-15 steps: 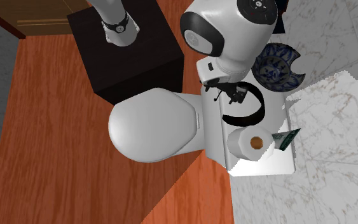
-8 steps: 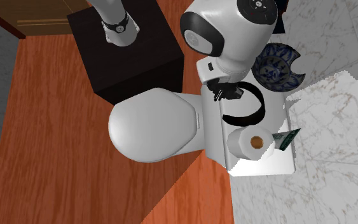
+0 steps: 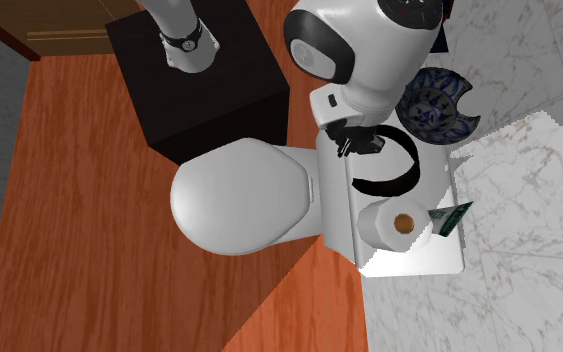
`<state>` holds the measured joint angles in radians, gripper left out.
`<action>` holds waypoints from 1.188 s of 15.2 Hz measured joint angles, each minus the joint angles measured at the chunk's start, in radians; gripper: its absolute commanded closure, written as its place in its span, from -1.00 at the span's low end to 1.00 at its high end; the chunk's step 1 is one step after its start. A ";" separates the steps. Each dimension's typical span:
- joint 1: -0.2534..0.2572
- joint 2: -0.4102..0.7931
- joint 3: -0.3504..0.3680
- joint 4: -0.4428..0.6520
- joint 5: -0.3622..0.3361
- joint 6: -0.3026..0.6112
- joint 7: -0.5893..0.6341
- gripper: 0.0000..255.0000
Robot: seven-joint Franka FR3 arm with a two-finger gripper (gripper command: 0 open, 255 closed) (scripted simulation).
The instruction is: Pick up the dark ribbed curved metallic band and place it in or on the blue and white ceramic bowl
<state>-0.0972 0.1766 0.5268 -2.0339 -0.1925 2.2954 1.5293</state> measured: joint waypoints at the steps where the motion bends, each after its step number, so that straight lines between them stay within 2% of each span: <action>1: -0.002 -0.005 0.001 0.008 0.005 -0.012 -0.006 1.00; 18: -0.014 -0.093 0.013 0.146 0.079 -0.221 -0.064 1.00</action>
<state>-0.1108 0.0838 0.5398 -1.8882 -0.1133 2.0746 1.4656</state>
